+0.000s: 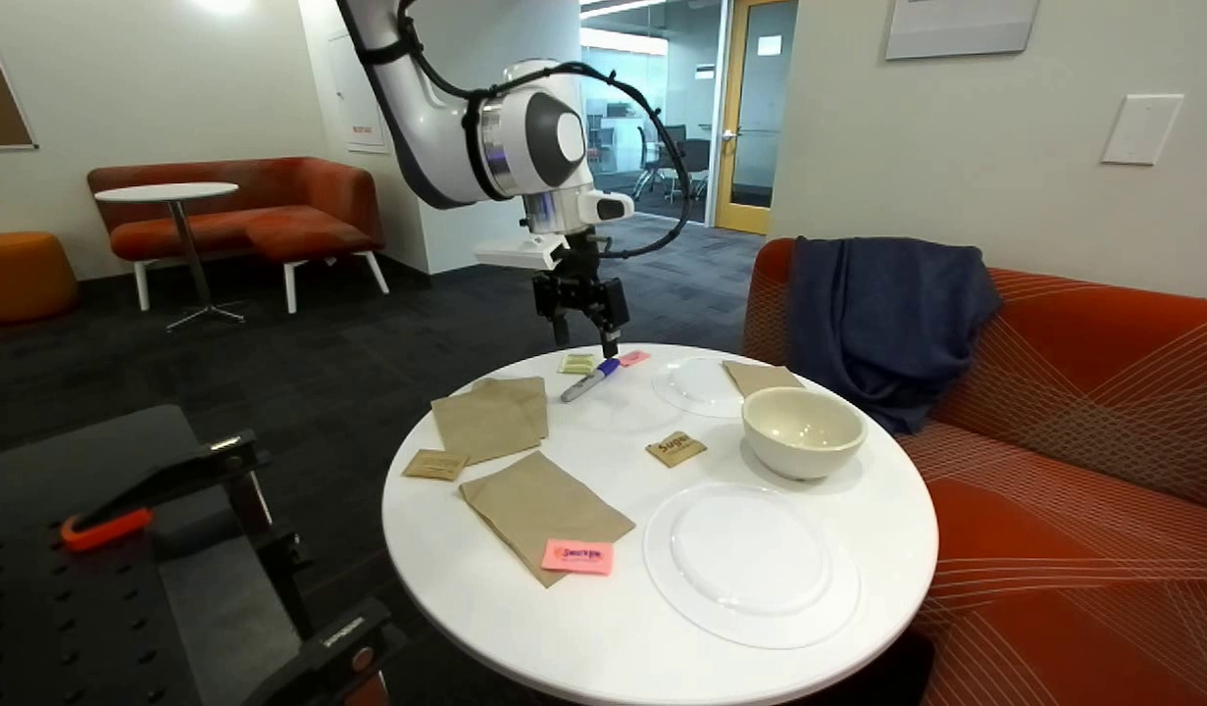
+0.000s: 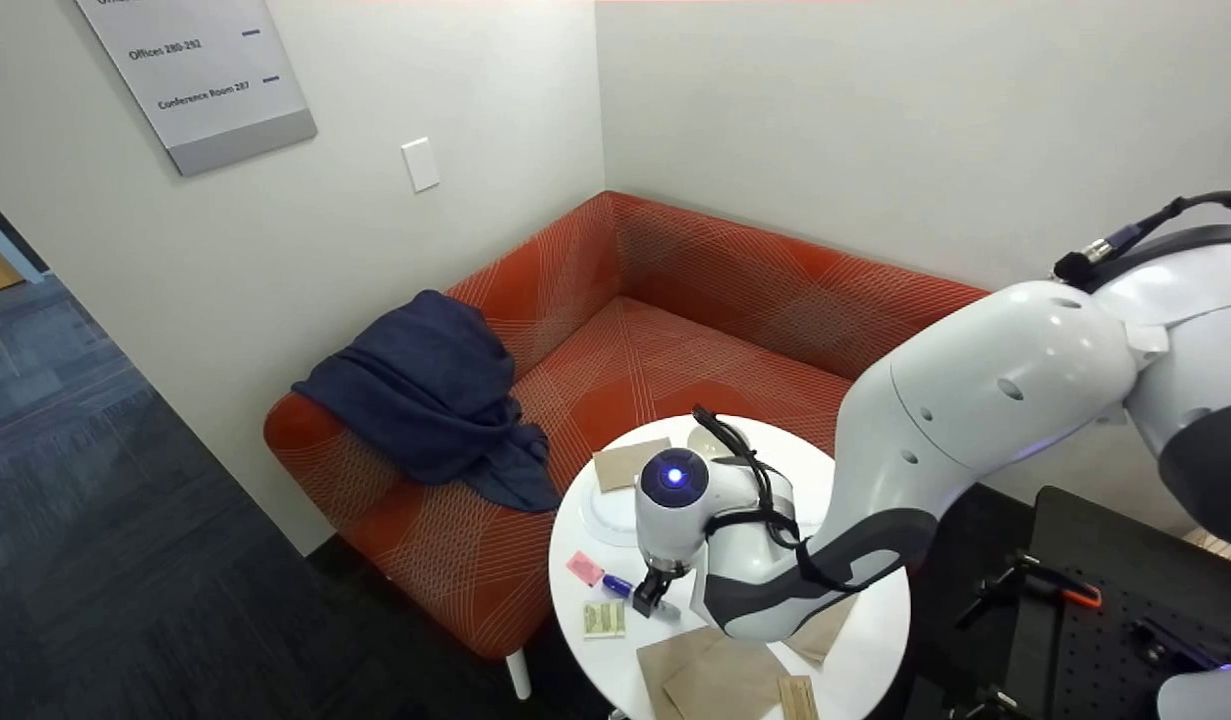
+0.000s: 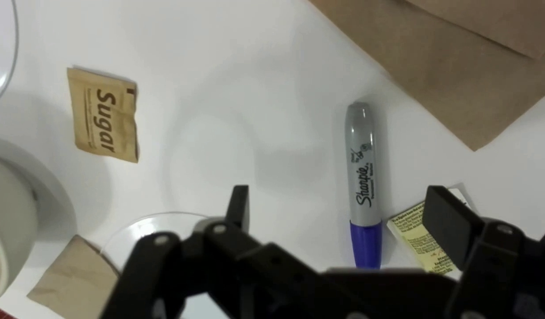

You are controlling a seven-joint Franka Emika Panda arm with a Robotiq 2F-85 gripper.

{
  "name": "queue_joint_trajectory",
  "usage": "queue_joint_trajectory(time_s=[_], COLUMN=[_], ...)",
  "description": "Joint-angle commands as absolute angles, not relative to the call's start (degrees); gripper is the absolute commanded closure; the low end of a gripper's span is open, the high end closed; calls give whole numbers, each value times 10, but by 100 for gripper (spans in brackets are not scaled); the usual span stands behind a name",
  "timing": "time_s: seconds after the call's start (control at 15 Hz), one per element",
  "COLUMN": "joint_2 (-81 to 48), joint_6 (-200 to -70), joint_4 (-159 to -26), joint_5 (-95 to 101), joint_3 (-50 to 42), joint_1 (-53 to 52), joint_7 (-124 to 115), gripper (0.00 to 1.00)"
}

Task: Put the blue marker in the bowl

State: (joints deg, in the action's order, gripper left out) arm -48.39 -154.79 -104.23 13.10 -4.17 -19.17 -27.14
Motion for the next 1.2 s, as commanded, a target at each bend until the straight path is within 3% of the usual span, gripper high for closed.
queue_joint_trajectory(time_s=[0.0,1.13], joint_2=[-504,-614], joint_6=[-1553,-1543], joint_4=[-1023,-890], joint_5=[109,73], joint_3=[-45,-37], joint_1=[-193,-190], joint_7=[-240,-216], gripper=[0,0])
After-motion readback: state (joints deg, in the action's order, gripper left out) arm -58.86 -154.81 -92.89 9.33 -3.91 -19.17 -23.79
